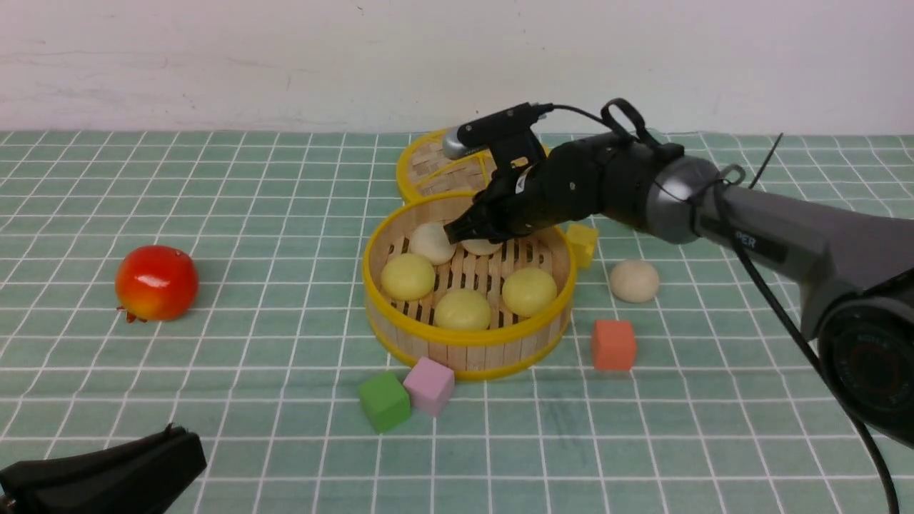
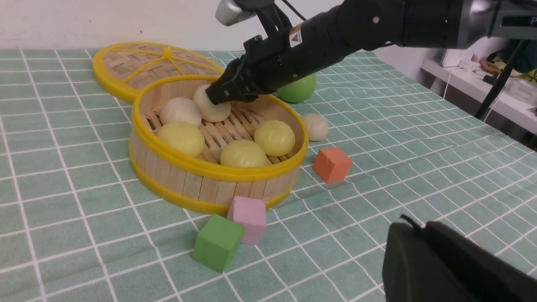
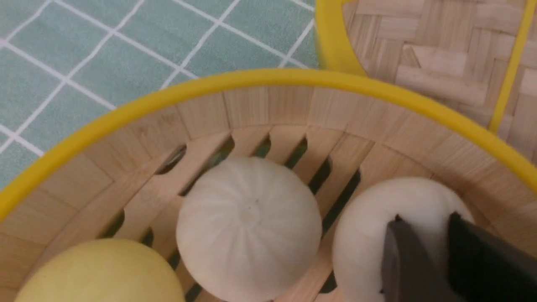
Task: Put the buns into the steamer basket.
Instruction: Use the right arm to put the steamed stuffed bun into the steamer, then use the right arm to grab a steamed stuffed bun
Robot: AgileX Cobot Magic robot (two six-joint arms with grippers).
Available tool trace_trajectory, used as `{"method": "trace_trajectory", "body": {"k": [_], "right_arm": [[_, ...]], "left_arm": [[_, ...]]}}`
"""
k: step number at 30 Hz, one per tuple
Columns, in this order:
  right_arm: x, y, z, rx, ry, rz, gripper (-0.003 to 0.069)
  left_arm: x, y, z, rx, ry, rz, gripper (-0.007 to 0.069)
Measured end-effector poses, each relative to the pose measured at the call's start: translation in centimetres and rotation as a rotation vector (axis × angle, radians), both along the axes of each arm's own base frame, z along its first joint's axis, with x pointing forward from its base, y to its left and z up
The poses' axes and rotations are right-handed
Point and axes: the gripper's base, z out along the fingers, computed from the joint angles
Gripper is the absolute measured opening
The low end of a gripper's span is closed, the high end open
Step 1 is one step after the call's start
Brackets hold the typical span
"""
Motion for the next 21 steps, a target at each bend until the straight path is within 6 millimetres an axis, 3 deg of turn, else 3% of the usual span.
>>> {"method": "trace_trajectory", "body": {"k": [5,7,10,12,14,16,19,21], "right_arm": [[-0.3,0.0,0.5,0.007,0.022,-0.001,0.0405],[-0.5,-0.1,1.0,0.005,0.036,0.001,0.0447],[-2.2,-0.8,5.0,-0.009,0.077,0.017,0.0551],[-3.6,-1.6,8.3,-0.035,0.086,0.028,0.0568],[-4.6,-2.2,10.2,-0.065,0.090,0.034,0.0567],[-6.1,-4.6,13.2,-0.165,0.100,0.014,0.0547],[-6.1,-8.1,13.4,-0.266,0.193,-0.068,0.0497],[-5.2,-10.6,11.8,-0.276,0.289,-0.135,0.0451]], "left_arm": [[0.0,0.0,0.0,0.000,0.000,0.000,0.0038],[0.0,0.0,0.0,0.000,0.000,0.000,0.0039],[0.0,0.0,0.0,0.000,0.000,0.000,0.0041],[0.0,0.0,0.0,0.000,0.000,0.000,0.0044],[0.0,0.0,0.0,0.000,0.000,0.000,0.0047],[0.0,0.0,0.0,0.000,0.000,0.000,0.0050],[0.0,0.0,0.0,0.000,0.000,0.000,0.0053],[0.0,0.0,0.0,0.000,0.000,0.000,0.0056]]}}
